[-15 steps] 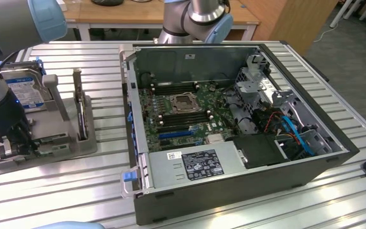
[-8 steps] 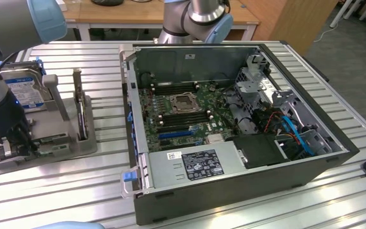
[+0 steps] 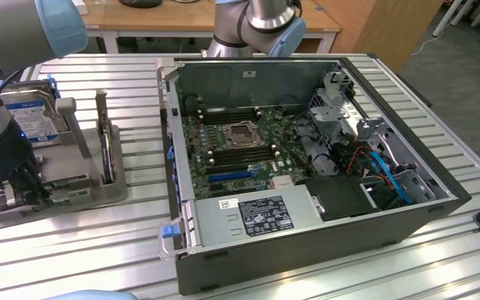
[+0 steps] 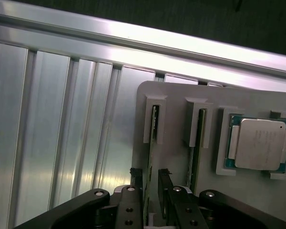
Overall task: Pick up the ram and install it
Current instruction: 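Pick up the ram and move it above insertion slot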
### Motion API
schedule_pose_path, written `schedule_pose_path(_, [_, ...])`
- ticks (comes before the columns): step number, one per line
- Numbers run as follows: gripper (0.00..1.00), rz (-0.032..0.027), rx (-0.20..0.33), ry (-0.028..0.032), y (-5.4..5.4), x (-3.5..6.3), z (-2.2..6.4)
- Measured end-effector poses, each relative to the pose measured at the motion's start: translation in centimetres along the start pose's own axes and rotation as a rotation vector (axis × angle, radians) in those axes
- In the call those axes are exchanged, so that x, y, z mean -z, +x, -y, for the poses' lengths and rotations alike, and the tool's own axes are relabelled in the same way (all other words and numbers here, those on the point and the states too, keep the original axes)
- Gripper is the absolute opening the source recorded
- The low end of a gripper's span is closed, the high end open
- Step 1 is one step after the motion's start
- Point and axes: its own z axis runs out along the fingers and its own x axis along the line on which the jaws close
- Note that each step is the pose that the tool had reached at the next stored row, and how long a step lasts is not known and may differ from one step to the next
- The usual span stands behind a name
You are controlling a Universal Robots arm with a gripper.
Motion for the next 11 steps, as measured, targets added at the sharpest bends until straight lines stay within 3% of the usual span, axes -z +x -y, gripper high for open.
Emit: schedule_pose_path(11, [0.27,-0.0008,0.000,0.0049,-0.01,-0.16,-0.06])
